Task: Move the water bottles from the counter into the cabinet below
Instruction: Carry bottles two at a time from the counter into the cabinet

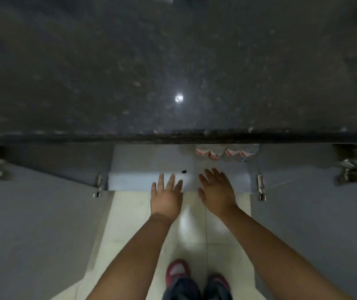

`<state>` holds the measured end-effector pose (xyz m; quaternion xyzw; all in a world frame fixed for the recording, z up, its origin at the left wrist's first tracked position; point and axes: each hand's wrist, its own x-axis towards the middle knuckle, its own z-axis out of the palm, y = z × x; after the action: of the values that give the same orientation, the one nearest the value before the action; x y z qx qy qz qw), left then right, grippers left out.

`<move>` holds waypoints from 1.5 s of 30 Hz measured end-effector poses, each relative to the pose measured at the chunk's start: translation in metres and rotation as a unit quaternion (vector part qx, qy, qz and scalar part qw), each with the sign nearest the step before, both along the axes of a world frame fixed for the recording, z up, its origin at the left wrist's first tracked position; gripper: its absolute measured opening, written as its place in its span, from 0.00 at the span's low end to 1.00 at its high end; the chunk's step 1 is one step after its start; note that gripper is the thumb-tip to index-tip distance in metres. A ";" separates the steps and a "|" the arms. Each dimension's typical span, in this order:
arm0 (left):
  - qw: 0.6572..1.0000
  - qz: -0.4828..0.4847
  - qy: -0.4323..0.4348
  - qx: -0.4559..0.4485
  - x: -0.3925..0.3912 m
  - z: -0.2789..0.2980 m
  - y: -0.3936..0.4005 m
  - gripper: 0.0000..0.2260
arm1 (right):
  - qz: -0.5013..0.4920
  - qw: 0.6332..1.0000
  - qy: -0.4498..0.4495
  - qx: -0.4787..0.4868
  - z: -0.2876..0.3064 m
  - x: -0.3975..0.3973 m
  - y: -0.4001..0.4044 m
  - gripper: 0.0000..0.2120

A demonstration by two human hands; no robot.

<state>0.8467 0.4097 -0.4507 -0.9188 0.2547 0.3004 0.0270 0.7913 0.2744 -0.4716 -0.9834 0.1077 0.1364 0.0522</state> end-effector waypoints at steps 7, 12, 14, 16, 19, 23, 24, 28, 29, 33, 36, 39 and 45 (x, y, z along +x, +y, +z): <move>1.000 0.009 -0.010 0.010 -0.045 0.159 0.050 0.27 | 0.043 0.998 -0.020 0.032 0.144 -0.036 0.039 0.21; 0.990 0.014 -0.129 -0.056 -0.045 0.267 0.063 0.26 | 0.054 0.987 -0.135 0.068 0.246 -0.041 0.053 0.18; 0.976 0.000 -0.197 -0.087 -0.037 0.298 0.068 0.25 | 0.052 0.976 -0.194 0.088 0.278 -0.034 0.054 0.24; 0.970 0.009 -0.229 -0.087 -0.025 0.326 0.070 0.23 | 0.049 0.966 -0.239 0.090 0.312 -0.020 0.047 0.24; 0.952 0.013 -0.288 -0.103 0.000 0.355 0.065 0.23 | 0.024 0.958 -0.274 0.088 0.354 0.009 0.026 0.20; 0.944 0.058 -0.278 -0.167 0.040 0.382 0.042 0.23 | -0.054 0.947 -0.299 0.103 0.390 0.049 -0.014 0.20; 0.944 0.060 -0.276 -0.171 0.054 0.385 0.034 0.23 | -0.065 0.951 -0.287 0.098 0.398 0.060 -0.024 0.21; 0.946 0.041 -0.258 -0.191 0.119 0.386 -0.004 0.23 | -0.121 0.961 -0.242 0.054 0.412 0.109 -0.064 0.23; 0.948 0.035 -0.243 -0.202 0.135 0.385 -0.016 0.23 | -0.144 0.961 -0.232 0.051 0.413 0.120 -0.072 0.23; 0.957 0.027 -0.167 -0.235 0.191 0.371 -0.066 0.24 | -0.230 0.955 -0.184 0.031 0.409 0.152 -0.101 0.23; 0.958 0.042 -0.107 -0.263 0.214 0.353 -0.105 0.26 | -0.275 0.948 -0.158 0.022 0.400 0.166 -0.123 0.23; 0.958 0.052 -0.061 -0.277 0.222 0.339 -0.136 0.29 | -0.283 0.949 -0.135 0.010 0.392 0.176 -0.144 0.23; 0.957 0.055 -0.065 -0.277 0.240 0.319 -0.164 0.26 | -0.245 0.961 -0.116 0.059 0.384 0.240 -0.181 0.22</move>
<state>1.0862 0.2459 -0.1314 -0.9204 0.2748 0.1589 -0.2283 1.0310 0.0932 -0.0873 -0.9310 0.3308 0.0101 0.1537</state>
